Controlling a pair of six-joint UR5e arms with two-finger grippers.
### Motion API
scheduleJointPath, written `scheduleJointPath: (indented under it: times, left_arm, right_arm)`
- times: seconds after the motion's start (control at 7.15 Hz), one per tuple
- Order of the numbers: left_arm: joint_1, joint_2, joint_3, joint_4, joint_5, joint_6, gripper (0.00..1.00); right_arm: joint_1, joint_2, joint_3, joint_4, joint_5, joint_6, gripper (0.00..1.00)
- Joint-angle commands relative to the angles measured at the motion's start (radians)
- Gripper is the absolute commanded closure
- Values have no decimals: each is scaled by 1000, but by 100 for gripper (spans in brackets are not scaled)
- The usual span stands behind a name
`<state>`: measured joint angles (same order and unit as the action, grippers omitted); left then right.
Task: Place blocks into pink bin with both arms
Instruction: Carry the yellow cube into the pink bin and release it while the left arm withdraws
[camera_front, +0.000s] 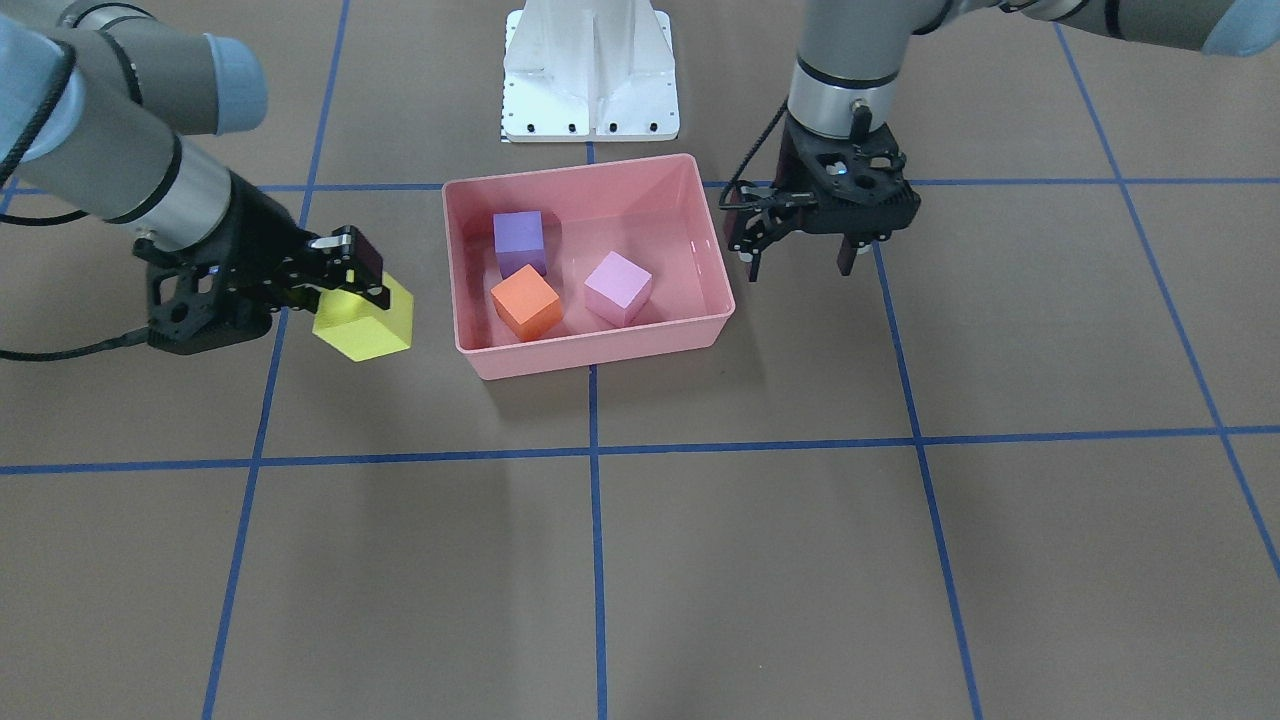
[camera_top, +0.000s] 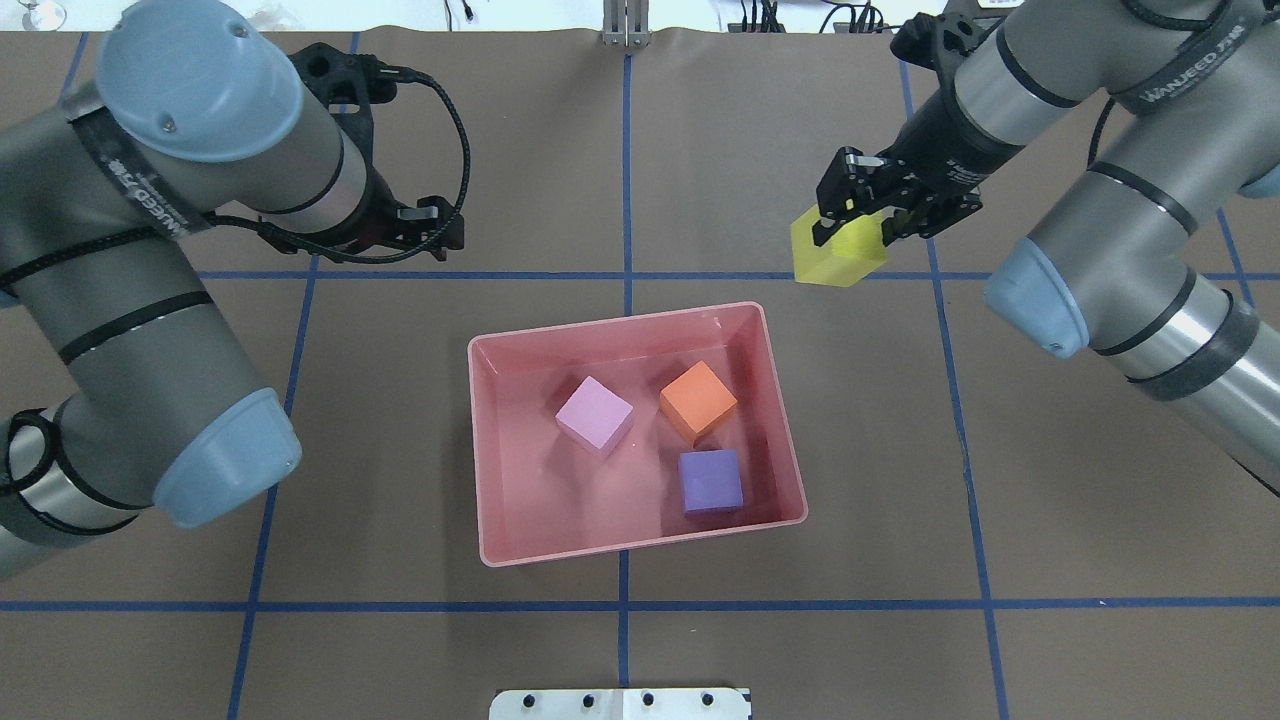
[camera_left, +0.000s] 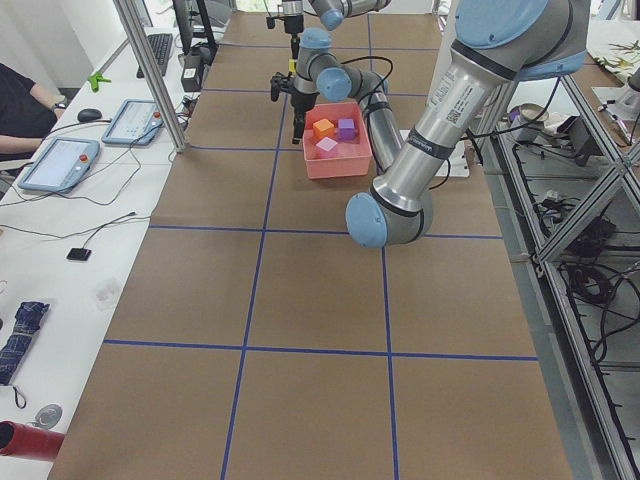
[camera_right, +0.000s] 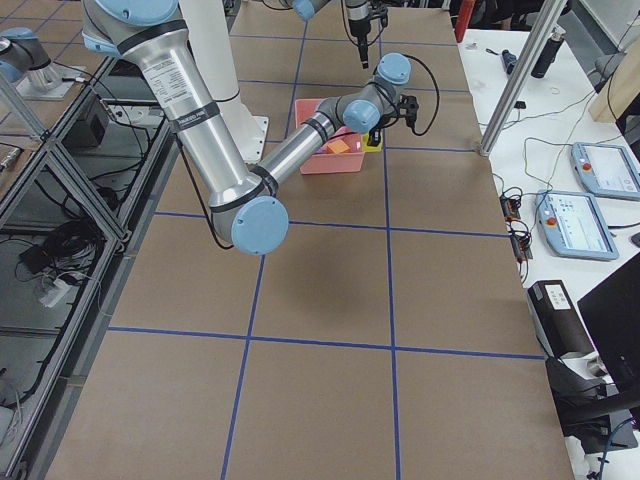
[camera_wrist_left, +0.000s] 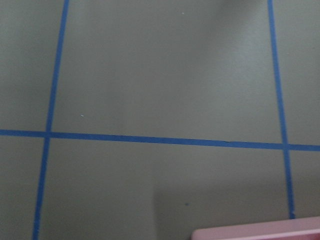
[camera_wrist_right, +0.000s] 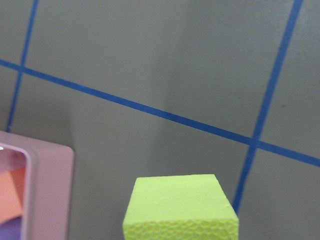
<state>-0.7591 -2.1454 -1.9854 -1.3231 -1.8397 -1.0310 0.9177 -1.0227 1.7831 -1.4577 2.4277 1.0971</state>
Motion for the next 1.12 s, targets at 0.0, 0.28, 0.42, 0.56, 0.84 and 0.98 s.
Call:
scheduleJointPath:
  times: [0.0, 0.28, 0.42, 0.56, 0.84, 0.98]
  left_arm:
    - [-60, 109, -33, -7, -1, 127, 0]
    - [-159, 197, -35, -8, -3, 301, 0]
    - [-201, 237, -35, -18, -3, 396, 0]
    - [-222, 263, -33, -19, -60, 405, 0]
    - [-279, 312, -21, -33, -92, 474, 0]
    - [-317, 331, -9, -63, -92, 579, 0]
  right_arm:
    - [-130, 91, 16, 2, -100, 222, 100]
    - [-279, 98, 39, 0, -272, 245, 100]
    - [-302, 101, 44, 0, -283, 265, 100]
    - [-321, 102, 47, 0, -283, 265, 100]
    - [-358, 99, 50, -4, -289, 265, 100]
    - [-378, 96, 50, -4, -315, 265, 40]
